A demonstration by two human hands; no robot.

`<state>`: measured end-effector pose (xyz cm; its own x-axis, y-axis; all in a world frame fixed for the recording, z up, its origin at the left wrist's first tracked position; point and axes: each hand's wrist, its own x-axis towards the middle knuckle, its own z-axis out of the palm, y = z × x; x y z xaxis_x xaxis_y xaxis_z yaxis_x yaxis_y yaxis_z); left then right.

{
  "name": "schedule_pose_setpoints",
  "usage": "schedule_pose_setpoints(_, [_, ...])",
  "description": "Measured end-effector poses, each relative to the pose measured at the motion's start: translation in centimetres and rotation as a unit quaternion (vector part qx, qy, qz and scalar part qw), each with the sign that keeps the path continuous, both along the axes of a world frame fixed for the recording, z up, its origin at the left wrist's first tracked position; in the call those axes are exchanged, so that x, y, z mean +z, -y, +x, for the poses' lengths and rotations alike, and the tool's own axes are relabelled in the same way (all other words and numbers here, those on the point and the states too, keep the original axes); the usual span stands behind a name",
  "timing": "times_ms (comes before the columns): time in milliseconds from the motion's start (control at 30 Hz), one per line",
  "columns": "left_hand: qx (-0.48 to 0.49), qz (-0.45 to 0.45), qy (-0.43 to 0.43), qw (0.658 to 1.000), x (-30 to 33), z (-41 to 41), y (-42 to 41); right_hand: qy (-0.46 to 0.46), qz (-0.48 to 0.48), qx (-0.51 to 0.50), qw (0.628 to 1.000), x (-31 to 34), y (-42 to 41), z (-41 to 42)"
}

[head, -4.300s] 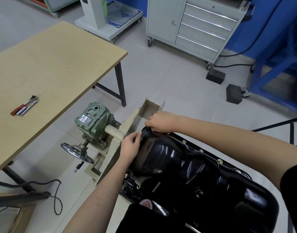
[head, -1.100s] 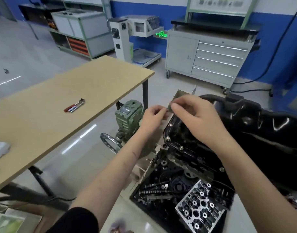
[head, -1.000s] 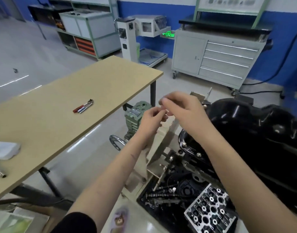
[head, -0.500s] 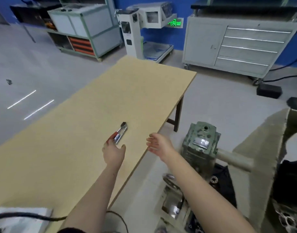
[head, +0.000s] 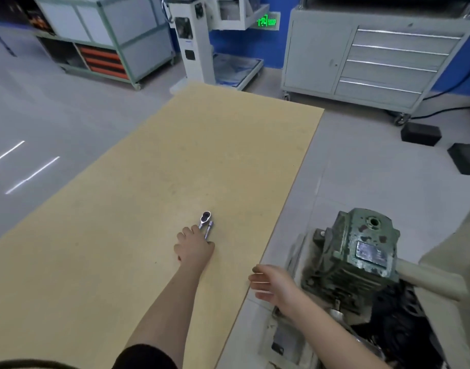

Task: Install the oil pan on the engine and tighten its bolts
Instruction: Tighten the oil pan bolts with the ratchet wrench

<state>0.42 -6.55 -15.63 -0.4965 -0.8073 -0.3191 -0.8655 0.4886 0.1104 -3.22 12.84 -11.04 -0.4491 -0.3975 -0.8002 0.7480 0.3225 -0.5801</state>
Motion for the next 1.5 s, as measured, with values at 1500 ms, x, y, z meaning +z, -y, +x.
schedule_pose_setpoints(1500, [-0.211,0.280,-0.401,0.846,23.4,-5.8,-38.9,-0.454,0.108,0.170,0.868,22.8,-27.0,-8.6])
